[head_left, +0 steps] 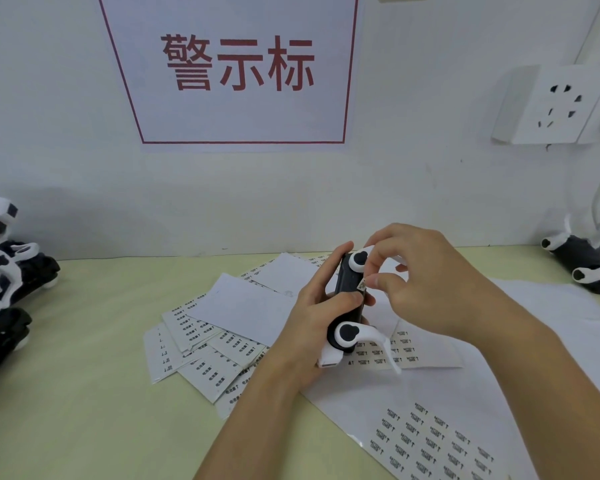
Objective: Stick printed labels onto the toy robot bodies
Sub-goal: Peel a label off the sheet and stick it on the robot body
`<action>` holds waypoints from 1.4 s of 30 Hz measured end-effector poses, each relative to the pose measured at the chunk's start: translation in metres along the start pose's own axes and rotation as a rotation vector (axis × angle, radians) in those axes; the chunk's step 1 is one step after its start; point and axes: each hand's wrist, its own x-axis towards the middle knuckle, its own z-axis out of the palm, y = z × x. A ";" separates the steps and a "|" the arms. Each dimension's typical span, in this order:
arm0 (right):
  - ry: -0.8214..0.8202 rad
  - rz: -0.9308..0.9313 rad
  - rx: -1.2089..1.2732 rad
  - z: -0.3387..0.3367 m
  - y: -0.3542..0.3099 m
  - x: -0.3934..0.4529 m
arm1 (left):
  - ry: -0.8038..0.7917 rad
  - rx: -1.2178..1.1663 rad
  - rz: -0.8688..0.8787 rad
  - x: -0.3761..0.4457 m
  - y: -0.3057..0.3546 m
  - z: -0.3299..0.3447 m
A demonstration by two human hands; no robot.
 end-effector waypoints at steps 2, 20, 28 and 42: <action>0.003 0.001 -0.005 0.000 -0.001 0.000 | 0.001 0.003 -0.001 0.000 0.000 0.000; 0.020 0.004 0.004 0.004 0.001 0.001 | 0.041 0.039 0.019 0.002 -0.002 -0.001; 0.027 0.013 -0.004 0.006 -0.001 0.001 | 0.050 0.020 0.008 0.002 -0.002 -0.001; 0.103 0.014 -0.009 0.012 -0.005 -0.001 | 0.073 0.011 -0.006 0.000 0.001 -0.001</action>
